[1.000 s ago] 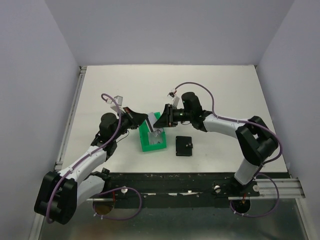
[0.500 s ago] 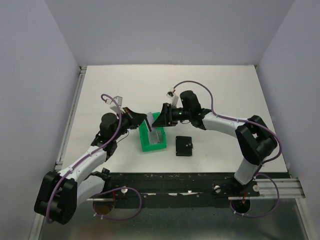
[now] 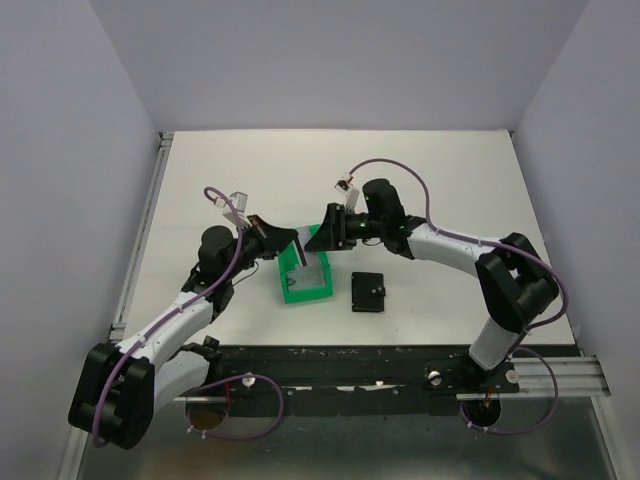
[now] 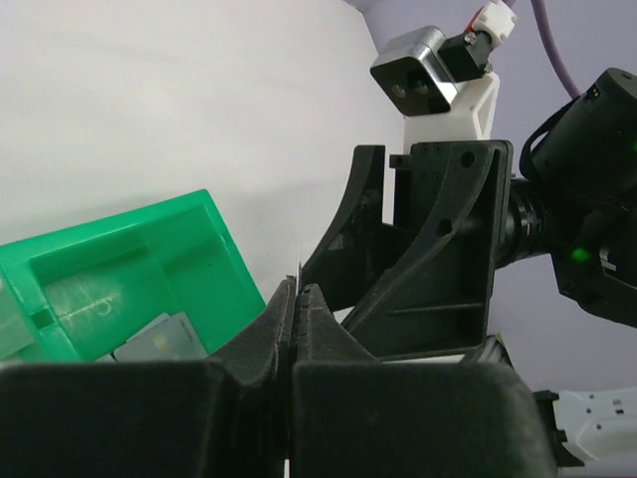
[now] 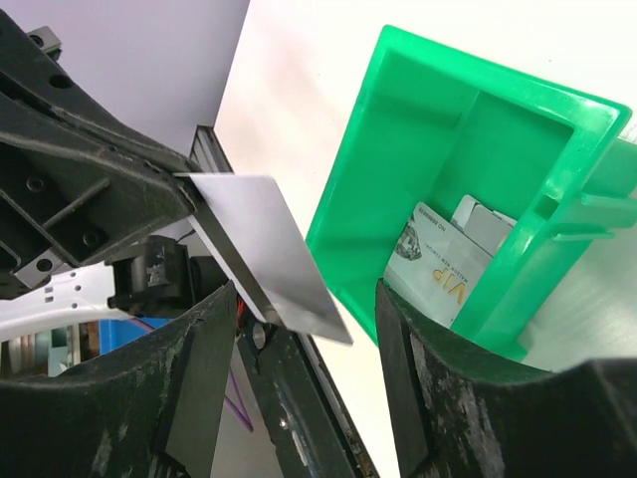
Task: Put the credit cards into the card holder
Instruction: Pick up the credit card from the storage box, then move the storage box to the center of the board.
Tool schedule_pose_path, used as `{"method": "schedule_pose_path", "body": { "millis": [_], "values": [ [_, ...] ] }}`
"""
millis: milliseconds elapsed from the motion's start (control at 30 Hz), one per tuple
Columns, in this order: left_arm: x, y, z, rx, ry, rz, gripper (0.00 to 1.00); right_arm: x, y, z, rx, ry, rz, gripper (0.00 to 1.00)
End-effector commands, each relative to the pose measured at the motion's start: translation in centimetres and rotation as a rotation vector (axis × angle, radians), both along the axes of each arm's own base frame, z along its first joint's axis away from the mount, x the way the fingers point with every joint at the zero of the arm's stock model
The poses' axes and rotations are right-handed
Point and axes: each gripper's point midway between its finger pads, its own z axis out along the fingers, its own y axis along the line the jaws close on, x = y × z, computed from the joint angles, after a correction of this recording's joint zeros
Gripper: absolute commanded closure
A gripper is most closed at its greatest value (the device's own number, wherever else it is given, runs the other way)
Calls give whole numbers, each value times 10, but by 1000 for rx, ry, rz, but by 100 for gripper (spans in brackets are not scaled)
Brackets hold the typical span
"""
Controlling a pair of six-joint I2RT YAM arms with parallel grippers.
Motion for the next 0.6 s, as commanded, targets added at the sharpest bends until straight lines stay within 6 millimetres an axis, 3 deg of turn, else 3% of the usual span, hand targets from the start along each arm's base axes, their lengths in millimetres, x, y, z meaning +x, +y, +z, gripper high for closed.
{"method": "schedule_pose_path", "body": {
  "millis": [0,133,333,567],
  "values": [
    [-17,-15,24,-68,-41,-129,100,-7,-5,20,46,-68,27,34],
    [-27,-20,27,-87,-36,-180,100,-13,-8,31,76,-98,38,37],
    [-33,-21,32,-109,-48,-197,100,-25,-12,43,126,-108,48,53],
    [-36,-26,41,-157,-60,-236,100,-34,-14,52,184,-105,63,57]
  ]
}}
